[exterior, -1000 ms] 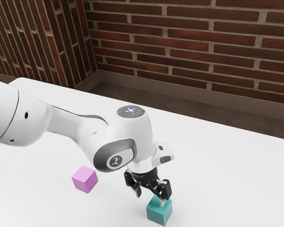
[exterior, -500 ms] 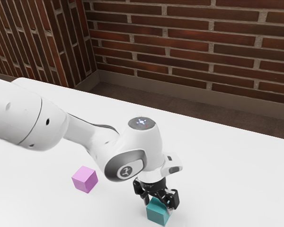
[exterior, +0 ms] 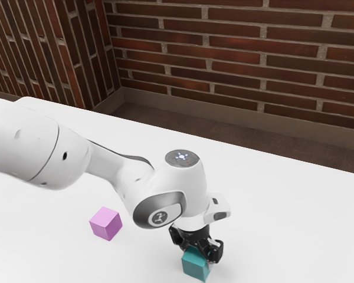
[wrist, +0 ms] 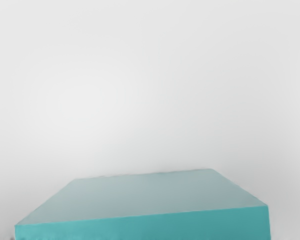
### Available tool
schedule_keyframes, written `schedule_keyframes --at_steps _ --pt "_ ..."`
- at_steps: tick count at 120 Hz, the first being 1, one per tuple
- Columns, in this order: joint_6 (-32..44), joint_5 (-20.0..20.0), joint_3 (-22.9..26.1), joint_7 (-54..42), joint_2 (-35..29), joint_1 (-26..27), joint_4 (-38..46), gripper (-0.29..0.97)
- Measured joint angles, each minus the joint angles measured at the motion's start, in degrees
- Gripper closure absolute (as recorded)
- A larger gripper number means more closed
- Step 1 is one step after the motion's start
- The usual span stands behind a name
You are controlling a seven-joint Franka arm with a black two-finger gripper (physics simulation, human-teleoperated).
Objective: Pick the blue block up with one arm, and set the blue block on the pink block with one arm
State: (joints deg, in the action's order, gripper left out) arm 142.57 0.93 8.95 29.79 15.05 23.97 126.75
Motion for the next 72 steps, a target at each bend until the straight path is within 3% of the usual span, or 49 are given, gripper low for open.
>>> schedule_keyframes --at_steps 22,39,56,66,72 --pt "-1.4 0.2 -0.8 2.3 -0.8 -0.2 -0.2 0.29" --pt "-5.7 0.0 -5.8 2.9 -10.8 -0.3 -0.2 0.31" --pt "-11.6 -0.4 -7.8 -0.3 -22.1 -11.7 3.3 0.30" --pt "-13.7 -0.5 -7.7 -3.5 -24.6 -16.7 5.7 0.29" --pt "-14.8 -0.5 -5.2 -5.8 -25.2 -20.1 6.8 0.30"
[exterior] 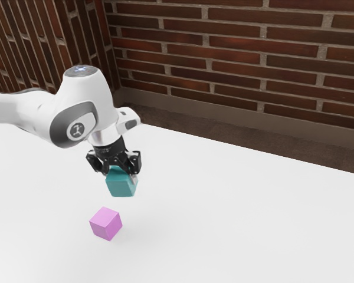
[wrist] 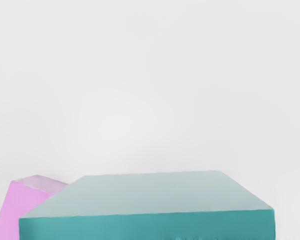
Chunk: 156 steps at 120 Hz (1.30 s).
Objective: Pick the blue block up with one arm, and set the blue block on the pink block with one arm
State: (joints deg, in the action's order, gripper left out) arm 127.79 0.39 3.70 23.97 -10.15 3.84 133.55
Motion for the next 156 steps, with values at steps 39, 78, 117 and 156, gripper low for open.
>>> schedule_keyframes --at_steps 39,78,117,156 --pt "-4.5 0.0 3.4 -16.3 -0.2 -9.6 2.7 0.30" --pt "-4.9 -0.1 3.2 -27.6 3.6 -11.3 2.6 0.30" --pt "-1.7 -1.3 3.4 -33.2 5.8 -10.7 1.9 0.30" --pt "0.7 -2.8 3.3 -34.4 6.2 -10.8 2.2 0.30"
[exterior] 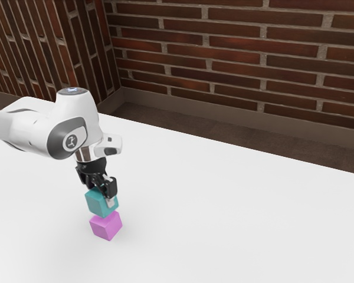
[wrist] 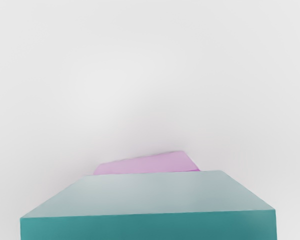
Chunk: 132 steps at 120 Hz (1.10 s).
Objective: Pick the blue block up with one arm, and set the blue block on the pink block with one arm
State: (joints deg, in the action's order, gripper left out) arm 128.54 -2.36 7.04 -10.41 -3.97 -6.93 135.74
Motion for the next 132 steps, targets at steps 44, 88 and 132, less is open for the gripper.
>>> schedule_keyframes --at_steps 44,88,132 --pt "0.3 -0.1 0.7 -0.5 -1.9 -0.6 1.0 0.30" --pt "0.0 -0.3 0.9 -0.1 -2.4 -0.6 2.2 0.29" --pt "-0.1 -0.6 0.9 -0.4 -3.3 -0.4 2.0 0.09"
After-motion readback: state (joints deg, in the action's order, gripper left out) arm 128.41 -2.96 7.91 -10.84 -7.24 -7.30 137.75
